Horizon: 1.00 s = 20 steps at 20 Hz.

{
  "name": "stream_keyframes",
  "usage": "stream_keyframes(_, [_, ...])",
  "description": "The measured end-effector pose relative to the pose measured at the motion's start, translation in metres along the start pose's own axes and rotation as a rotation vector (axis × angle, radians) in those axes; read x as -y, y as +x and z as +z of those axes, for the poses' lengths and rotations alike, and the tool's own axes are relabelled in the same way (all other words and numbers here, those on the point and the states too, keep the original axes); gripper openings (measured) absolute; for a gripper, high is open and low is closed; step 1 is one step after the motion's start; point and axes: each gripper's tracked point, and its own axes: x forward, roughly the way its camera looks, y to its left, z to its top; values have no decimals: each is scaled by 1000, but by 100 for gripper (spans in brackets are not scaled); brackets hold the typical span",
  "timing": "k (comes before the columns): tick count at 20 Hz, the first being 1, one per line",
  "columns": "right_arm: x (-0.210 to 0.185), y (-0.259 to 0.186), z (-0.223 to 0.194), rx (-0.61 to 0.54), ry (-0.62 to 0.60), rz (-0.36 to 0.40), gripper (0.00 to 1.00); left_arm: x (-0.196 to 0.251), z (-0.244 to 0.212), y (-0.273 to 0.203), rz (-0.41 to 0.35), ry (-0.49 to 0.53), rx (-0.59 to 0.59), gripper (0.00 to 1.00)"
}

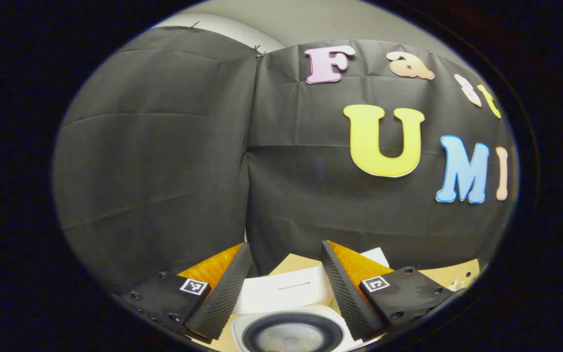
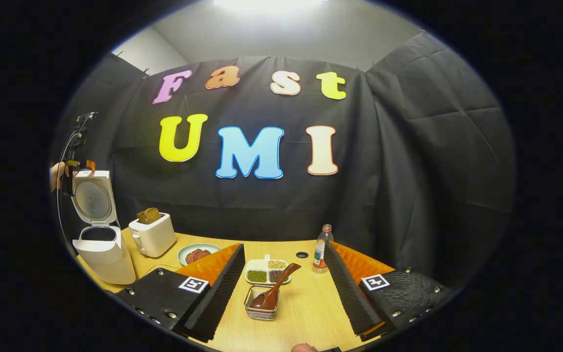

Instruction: Close the left gripper, press the button to open the rice cooker; take a wooden spoon from the chopstick holder with the right hand, scoop a spoonful of rice and pour it into the rice cooker, then put the wooden spoon back into the chopstick holder.

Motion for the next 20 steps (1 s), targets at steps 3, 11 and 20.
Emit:
stream_keyframes(3, [-4,5,0,4,-1,32,98,6,-19,-26,-15,3,-3,100])
stream_keyframes(11, [-11,14,-2,-2,-9,90,98,27,-73,-75,-51,-5,-44,100])
stream_keyframes(20, [-9,16,-10,-25,-7,112,98,44,-145,-107,-88,-24,-124,97])
